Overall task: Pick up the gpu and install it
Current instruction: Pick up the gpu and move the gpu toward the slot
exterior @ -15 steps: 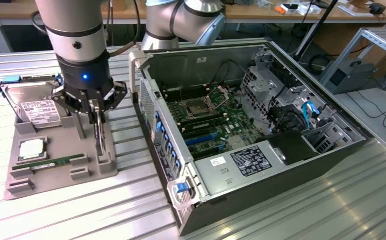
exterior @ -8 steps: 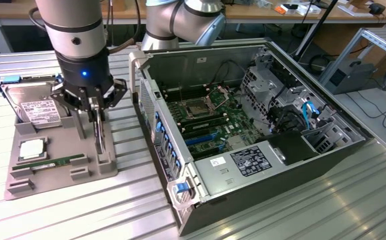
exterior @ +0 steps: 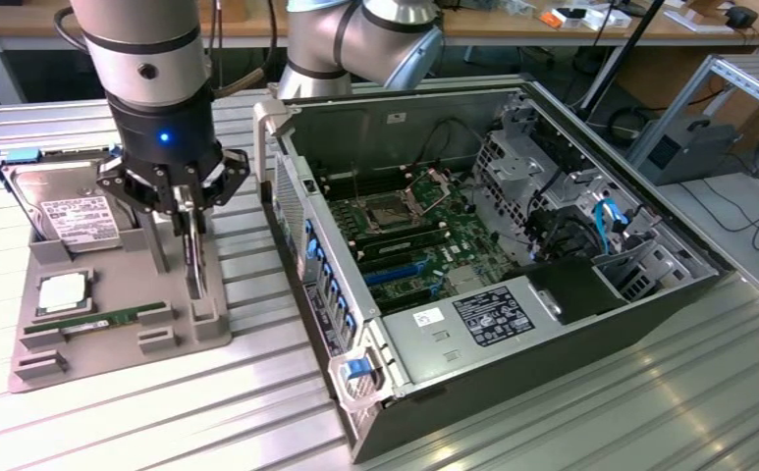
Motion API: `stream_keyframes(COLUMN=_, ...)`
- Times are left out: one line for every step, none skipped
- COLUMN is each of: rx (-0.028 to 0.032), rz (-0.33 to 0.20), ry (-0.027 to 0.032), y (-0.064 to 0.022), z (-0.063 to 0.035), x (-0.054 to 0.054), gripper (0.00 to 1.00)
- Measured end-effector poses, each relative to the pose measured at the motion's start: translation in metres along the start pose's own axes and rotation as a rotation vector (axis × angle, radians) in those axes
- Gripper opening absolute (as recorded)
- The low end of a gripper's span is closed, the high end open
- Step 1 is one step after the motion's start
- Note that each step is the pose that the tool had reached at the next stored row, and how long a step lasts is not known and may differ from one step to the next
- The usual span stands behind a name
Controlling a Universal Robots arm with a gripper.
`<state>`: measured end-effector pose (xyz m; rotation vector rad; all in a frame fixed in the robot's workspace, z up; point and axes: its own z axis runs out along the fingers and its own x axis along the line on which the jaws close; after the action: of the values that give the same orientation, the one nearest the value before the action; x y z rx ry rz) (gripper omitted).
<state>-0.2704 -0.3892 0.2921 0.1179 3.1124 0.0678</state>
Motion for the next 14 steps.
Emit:
stream_keyframes(rx=0.0001, rz=0.000, ry=0.0001, y=0.0000, z=-0.0007, x=0.0000, gripper=0.27)
stream_keyframes(rx=0.0001, rz=0.000, ry=0.0001, y=0.0000, z=-0.0014, x=0.0000, gripper=0.27)
stream_keyframes(rx=0.0000, rz=0.000, ry=0.0000, y=0.0001, z=-0.0024, x=-0.0001, gripper=0.27)
stream_keyframes(rx=-0.0001, rz=0.000, ry=-0.0001, y=0.0001, z=-0.0028, x=-0.0001, gripper=0.27)
stream_keyframes(rx=0.0001, rz=0.000, ry=0.0001, y=0.0001, z=-0.0033, x=-0.0001, gripper=0.27)
stream_keyframes(rx=0.0001, rz=0.000, ry=0.0000, y=0.0002, z=-0.0037, x=-0.0001, gripper=0.27)
stream_keyframes(rx=0.0001, rz=0.000, ry=0.0002, y=0.0002, z=-0.0041, x=-0.0001, gripper=0.27)
stream_keyframes(rx=0.0002, rz=0.000, ry=0.0001, y=0.0002, z=-0.0048, x=-0.0001, gripper=0.27)
stream_keyframes(rx=0.0001, rz=0.000, ry=0.0001, y=0.0002, z=-0.0054, x=-0.0001, gripper=0.27)
stream_keyframes(rx=0.0001, rz=0.000, ry=0.0001, y=0.0003, z=-0.0064, x=-0.0001, gripper=0.27)
stream_keyframes(rx=0.0001, rz=0.000, ry=0.0001, y=0.0003, z=-0.0071, x=-0.0002, gripper=0.27)
stream_keyframes(rx=0.0001, rz=0.000, ry=0.0001, y=0.0003, z=-0.0080, x=-0.0002, gripper=0.27)
stream_keyframes(rx=0.0001, rz=0.000, ry=0.0001, y=0.0004, z=-0.0091, x=-0.0002, gripper=0.27)
stream_keyframes(rx=0.0000, rz=0.000, ry=0.0000, y=0.0004, z=-0.0098, x=-0.0002, gripper=0.27)
